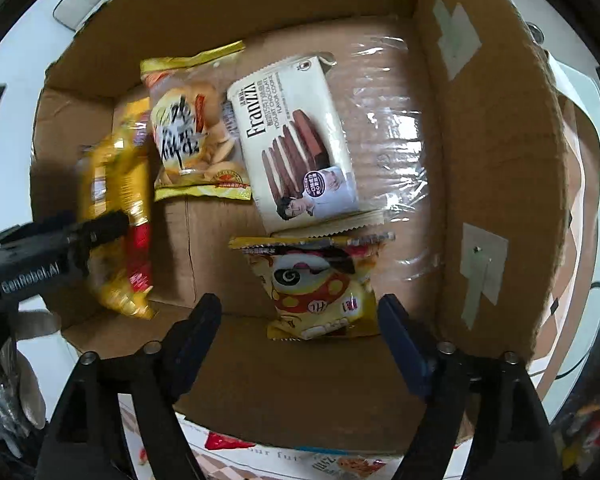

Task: Organize snacks
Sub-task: 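Carry both bags into the cardboard box and open both grippers, then grasp the red triangular pack with the left gripper while the right gripper grasps the cranberry cookie pack, then carry both packs into the cardboard box and open both grippers, then grasp the panda snack bag with the left gripper while the right gripper grasps the watermelon candy bag, then carry both bags into the cardboard box and open both grippers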

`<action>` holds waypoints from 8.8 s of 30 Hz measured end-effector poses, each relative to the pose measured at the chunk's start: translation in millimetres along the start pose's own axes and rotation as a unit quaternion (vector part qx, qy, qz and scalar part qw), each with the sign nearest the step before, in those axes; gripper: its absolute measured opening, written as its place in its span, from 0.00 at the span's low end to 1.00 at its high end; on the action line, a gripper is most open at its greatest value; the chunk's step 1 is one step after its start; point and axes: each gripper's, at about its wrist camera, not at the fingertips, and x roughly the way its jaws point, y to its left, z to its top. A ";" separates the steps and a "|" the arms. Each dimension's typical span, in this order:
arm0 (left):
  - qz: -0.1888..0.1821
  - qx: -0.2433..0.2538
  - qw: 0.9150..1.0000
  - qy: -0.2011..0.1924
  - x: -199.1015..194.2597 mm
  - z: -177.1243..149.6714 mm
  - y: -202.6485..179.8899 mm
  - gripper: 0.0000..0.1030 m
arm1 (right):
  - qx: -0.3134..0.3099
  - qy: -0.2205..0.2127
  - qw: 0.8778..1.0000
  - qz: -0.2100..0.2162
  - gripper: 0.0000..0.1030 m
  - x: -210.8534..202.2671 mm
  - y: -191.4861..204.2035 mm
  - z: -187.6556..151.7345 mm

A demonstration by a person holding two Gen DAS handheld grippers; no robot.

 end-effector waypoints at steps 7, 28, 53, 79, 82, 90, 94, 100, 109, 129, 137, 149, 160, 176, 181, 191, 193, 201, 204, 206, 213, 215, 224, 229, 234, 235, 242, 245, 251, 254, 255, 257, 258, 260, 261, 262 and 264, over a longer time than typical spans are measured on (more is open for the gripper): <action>-0.022 -0.022 0.999 -0.007 -11.9 -3.0 1.7 0.89 | -0.015 -0.009 1.000 -0.008 0.91 -4.0 10.0 -1.0; -0.015 -0.061 0.979 -0.195 -118.7 -109.4 -13.4 0.89 | -0.016 -0.150 0.988 -0.023 0.91 -96.3 0.4 -70.1; -0.118 -0.049 0.992 -0.008 27.1 -264.3 -9.9 0.89 | 0.209 0.003 0.978 0.021 0.91 46.7 -77.3 -258.5; -0.062 -0.014 0.998 0.009 86.7 -256.5 -70.3 0.42 | 0.204 0.042 0.977 -0.052 0.91 100.3 -54.8 -235.3; -0.054 -0.013 0.998 0.003 86.2 -257.9 -73.5 0.38 | 0.189 0.033 0.979 -0.069 0.85 100.9 -39.3 -236.1; -0.043 -0.011 0.999 -0.009 83.5 -257.7 -74.7 0.35 | 0.164 0.024 0.983 -0.075 0.76 99.0 -18.6 -244.7; -0.043 -0.015 0.999 -0.011 81.3 -263.3 -74.5 0.35 | 0.161 0.023 0.984 -0.072 0.76 91.8 -16.0 -244.9; -0.045 -0.017 0.999 -0.017 67.0 -265.9 -75.5 0.34 | 0.155 0.025 0.986 -0.061 0.75 78.7 -24.4 -247.3; -0.066 -0.018 0.997 -0.041 24.5 -272.1 -63.4 0.34 | 0.124 0.017 0.992 -0.036 0.75 58.7 -30.9 -266.3; -0.149 -0.009 0.981 -0.127 -125.6 -149.1 -51.5 0.34 | 0.047 -0.141 0.988 0.032 0.75 -136.3 -11.8 -130.6; -0.143 -0.026 0.987 -0.063 -76.5 -82.8 -51.5 0.35 | 0.031 -0.128 0.991 0.029 0.75 -133.1 -4.5 -11.4; -0.131 -0.037 0.991 -0.011 -19.1 -49.4 -64.5 0.36 | -0.050 -0.073 0.995 -0.044 0.82 -84.5 1.5 97.0; -0.114 -0.046 0.992 -0.023 -18.8 -40.5 -63.6 0.77 | -0.043 -0.080 0.994 -0.062 0.90 -79.9 -6.4 97.0; -0.075 -0.081 0.987 -0.116 -90.4 -81.1 -34.0 0.80 | -0.023 -0.118 0.991 -0.055 0.90 -113.7 -13.3 17.2; -0.040 -0.078 0.983 -0.162 -109.2 -113.0 -26.1 0.80 | -0.013 -0.142 0.988 -0.050 0.90 -123.8 -12.4 -28.0; 0.004 -0.108 0.977 -0.182 -96.7 -178.4 -2.0 0.80 | 0.041 -0.153 0.987 -0.028 0.90 -102.6 -23.3 -118.3; -0.002 -0.129 0.978 -0.161 -81.1 -189.7 9.2 0.80 | 0.057 -0.146 0.987 -0.025 0.90 -90.6 -29.6 -130.0; -0.009 -0.220 0.970 -0.102 -22.0 -222.9 68.4 0.80 | 0.145 -0.105 0.984 -0.014 0.90 -32.2 -67.2 -160.9; -0.038 -0.257 0.963 -0.078 0.8 -228.3 94.6 0.80 | 0.179 -0.086 0.980 -0.006 0.90 -10.0 -77.6 -164.3; -0.059 -0.285 0.954 -0.066 12.5 -230.6 111.9 0.80 | 0.191 -0.075 0.979 -0.005 0.90 2.7 -79.9 -163.6; -0.093 -0.333 0.938 -0.037 43.9 -226.5 147.9 0.80 | 0.200 -0.064 0.977 -0.022 0.90 30.9 -71.9 -153.2; -0.095 -0.337 0.936 -0.031 50.5 -224.0 152.4 0.80 | 0.201 -0.060 0.977 -0.025 0.90 35.3 -68.9 -149.8; -0.119 -0.352 0.928 -0.008 80.4 -212.8 170.2 0.80 | 0.211 -0.040 0.976 -0.036 0.90 51.3 -64.8 -138.6; -0.114 -0.345 0.931 -0.019 81.8 -204.5 174.1 0.80 | 0.220 -0.024 0.975 -0.034 0.90 62.2 -65.0 -131.1; -0.106 -0.337 0.935 -0.025 78.9 -190.3 173.6 0.60 | 0.221 -0.022 0.975 -0.032 0.90 65.5 -67.5 -130.5; -0.103 -0.334 0.937 -0.029 77.5 -188.9 173.7 0.52 | 0.221 -0.022 0.975 -0.031 0.90 67.8 -65.5 -129.8; -0.090 -0.312 0.945 -0.033 71.3 -185.4 160.4 0.42 | 0.224 -0.015 0.974 -0.028 0.81 73.0 -71.4 -133.9; -0.083 -0.295 0.951 -0.032 68.9 -198.3 148.7 0.41 | 0.225 -0.014 0.974 -0.028 0.73 64.1 -81.3 -140.3; -0.064 -0.253 0.965 -0.027 70.6 -223.0 121.1 0.40 | 0.205 -0.023 0.977 -0.048 0.54 60.2 -87.2 -156.4; -0.053 -0.235 0.970 -0.027 71.2 -237.4 106.8 0.39 | 0.198 -0.023 0.979 -0.048 0.54 61.0 -86.6 -168.6; -0.050 -0.231 0.971 -0.027 70.6 -243.3 101.3 0.39 | 0.195 -0.023 0.979 -0.047 0.54 61.4 -86.5 -173.7; -0.050 -0.224 0.973 -0.025 70.2 -250.3 94.3 0.38 | 0.188 -0.021 0.981 -0.046 0.53 63.0 -84.7 -183.7; -0.050 -0.222 0.973 -0.025 68.7 -252.7 91.3 0.38 | 0.184 -0.020 0.982 -0.045 0.53 64.0 -83.5 -188.9; -0.053 -0.216 0.975 -0.028 63.8 -261.6 84.5 0.38 | 0.177 -0.017 0.983 -0.039 0.53 64.8 -80.5 -201.0; -0.052 -0.211 0.976 -0.030 60.6 -261.9 85.0 0.38 | 0.175 -0.016 0.984 -0.035 0.53 64.8 -79.1 -205.6; -0.054 -0.204 0.977 -0.035 55.5 -264.3 81.7 0.38 | 0.172 -0.015 0.985 -0.030 0.53 64.2 -77.4 -211.7; -0.057 -0.192 0.979 -0.043 44.7 -269.4 74.3 0.38 | 0.165 -0.014 0.986 -0.017 0.53 61.0 -73.1 -222.8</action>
